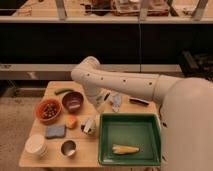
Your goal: Place brush in plastic cup
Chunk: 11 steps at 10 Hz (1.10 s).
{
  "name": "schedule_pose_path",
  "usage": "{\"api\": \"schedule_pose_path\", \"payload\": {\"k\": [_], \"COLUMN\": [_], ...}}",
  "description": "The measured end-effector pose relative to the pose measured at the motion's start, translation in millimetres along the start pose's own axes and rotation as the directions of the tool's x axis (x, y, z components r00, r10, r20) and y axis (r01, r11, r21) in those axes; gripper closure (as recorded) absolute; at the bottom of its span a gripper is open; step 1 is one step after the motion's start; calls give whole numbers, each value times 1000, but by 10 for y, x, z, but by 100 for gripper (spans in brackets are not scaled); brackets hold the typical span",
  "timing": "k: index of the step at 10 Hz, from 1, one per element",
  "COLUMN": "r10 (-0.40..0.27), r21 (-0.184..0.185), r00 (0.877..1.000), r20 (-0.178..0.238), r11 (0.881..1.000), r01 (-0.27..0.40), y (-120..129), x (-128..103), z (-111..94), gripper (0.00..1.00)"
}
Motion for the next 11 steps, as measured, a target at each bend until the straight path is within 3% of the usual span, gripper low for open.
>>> {"api": "schedule_pose_path", "payload": {"k": [6,11], "r10": [-16,-14], "r21": [-12,-11], "r00": [1000,1000], "r20": [-24,-11], "r11": [1000,1000], "r01": [16,14], "y": [4,-109], "x": [78,60], "z": [-157,-212], "gripper": [100,100]}}
